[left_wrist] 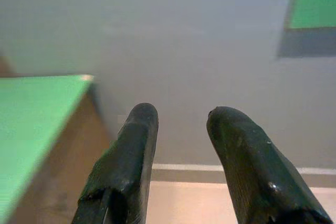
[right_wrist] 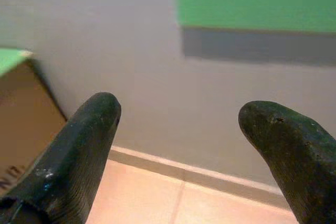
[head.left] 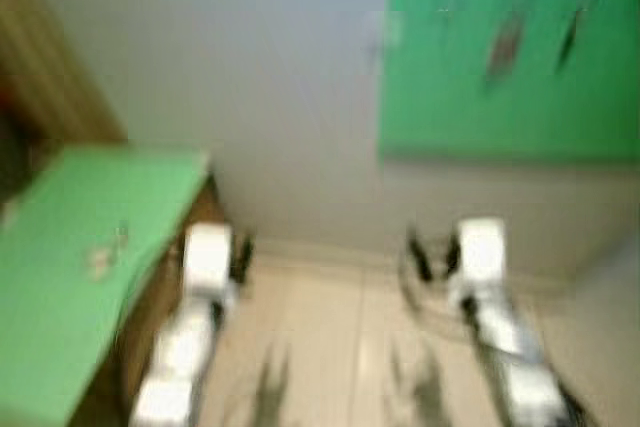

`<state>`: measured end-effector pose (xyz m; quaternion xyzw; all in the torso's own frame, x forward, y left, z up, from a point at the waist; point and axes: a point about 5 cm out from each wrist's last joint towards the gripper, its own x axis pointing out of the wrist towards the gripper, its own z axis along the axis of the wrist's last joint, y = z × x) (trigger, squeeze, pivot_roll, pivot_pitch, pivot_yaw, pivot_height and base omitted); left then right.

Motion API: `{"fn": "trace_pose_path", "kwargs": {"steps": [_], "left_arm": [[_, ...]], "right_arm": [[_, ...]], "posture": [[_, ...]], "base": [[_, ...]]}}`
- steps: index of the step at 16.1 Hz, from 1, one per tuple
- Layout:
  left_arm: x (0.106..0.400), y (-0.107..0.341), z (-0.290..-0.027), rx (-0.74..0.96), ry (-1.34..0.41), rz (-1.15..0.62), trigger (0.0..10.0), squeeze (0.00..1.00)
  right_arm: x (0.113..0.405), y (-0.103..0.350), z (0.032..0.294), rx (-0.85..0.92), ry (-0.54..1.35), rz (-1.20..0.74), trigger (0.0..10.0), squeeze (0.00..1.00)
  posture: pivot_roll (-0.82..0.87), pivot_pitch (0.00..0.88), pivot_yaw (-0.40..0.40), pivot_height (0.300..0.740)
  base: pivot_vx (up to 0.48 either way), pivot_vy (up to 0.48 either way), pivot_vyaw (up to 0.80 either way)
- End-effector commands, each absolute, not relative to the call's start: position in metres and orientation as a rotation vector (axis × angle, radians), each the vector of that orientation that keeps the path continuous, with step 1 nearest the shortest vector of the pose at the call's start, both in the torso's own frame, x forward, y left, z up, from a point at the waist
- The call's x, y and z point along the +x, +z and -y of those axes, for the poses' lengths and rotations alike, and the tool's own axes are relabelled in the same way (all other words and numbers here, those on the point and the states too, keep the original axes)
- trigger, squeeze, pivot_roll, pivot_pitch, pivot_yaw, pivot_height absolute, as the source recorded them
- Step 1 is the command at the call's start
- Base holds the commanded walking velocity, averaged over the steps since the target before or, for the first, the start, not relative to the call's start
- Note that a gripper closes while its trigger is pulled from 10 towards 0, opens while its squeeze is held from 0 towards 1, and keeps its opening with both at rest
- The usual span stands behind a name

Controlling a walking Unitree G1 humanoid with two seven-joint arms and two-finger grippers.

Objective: Hang keys on a hook

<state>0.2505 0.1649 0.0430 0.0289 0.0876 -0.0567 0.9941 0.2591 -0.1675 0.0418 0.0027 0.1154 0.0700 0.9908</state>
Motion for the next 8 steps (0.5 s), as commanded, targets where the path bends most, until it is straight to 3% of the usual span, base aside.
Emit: {"fn": "trace_pose_path", "kwargs": {"steps": [1,2,8], "left_arm": [[0.2554,0.0471,-0.156,0.055,-0.155,-0.155,10.0,0.0],[0.2567,0.0478,-0.155,0.044,-0.166,-0.154,10.0,0.0],[0.2645,0.052,-0.1554,0.078,-0.198,-0.149,10.0,0.0]], "right_arm": [[0.2591,0.0433,0.1763,-0.011,0.111,-0.223,10.0,0.0],[0.2593,0.0427,0.1761,-0.011,0.11,-0.225,10.0,0.0],[0.2547,0.0346,0.1742,-0.01,0.108,-0.245,10.0,0.0]], "posture": [[-0.21,0.0,0.121,0.74],[-0.21,0.0,0.122,0.74],[-0.22,0.0,0.136,0.74]], "base": [[0.0,0.0,0.0],[0.0,0.0,0.0],[0.435,0.0,0.0]]}}
